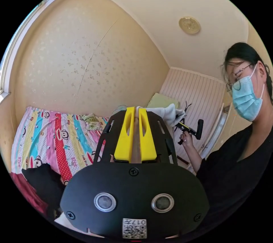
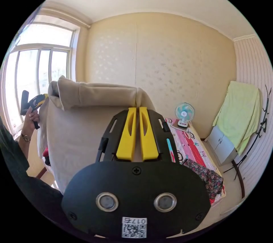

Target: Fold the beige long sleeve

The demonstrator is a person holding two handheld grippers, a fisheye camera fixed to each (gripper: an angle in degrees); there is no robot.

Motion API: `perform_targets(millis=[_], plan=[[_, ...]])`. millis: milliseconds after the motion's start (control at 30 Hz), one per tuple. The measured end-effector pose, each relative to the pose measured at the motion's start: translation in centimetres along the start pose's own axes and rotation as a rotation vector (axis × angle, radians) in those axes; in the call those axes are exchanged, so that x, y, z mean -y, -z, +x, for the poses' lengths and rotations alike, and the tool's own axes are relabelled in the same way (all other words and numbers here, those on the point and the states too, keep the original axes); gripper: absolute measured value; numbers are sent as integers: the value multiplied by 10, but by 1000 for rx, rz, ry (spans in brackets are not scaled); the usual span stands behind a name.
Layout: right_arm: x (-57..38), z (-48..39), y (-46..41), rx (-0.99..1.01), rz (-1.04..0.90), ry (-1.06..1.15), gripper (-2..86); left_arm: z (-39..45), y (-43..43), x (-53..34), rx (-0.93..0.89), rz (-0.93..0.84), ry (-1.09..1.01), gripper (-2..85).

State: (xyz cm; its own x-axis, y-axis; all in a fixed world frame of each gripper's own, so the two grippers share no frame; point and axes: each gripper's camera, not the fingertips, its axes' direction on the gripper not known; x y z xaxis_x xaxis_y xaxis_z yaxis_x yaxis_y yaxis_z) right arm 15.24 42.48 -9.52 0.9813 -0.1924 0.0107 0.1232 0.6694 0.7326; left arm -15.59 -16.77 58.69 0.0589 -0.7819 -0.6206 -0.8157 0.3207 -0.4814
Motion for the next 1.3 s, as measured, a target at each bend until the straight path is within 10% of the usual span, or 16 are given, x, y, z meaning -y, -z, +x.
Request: perform_targets(millis=[233,633,900,1067,1300], plan=[[-78,60,-313,105,-601,-273,62,-210,-172,-81,131,-331,413,64],[-351,94,-390,16,-1280,-400,66,-217,-192,-336,114,-920,736,112],[-214,144,-368,-300,-949,0,29,-243,-175,-337,109,-1074,692,113],[-223,209,-377,-467,-998,-316,93,-262,-177,-339,33,-1048,763,126],[-379,146,-445,298,-1321,-709,112,-283,-197,-354,59,-1093,849,107]])
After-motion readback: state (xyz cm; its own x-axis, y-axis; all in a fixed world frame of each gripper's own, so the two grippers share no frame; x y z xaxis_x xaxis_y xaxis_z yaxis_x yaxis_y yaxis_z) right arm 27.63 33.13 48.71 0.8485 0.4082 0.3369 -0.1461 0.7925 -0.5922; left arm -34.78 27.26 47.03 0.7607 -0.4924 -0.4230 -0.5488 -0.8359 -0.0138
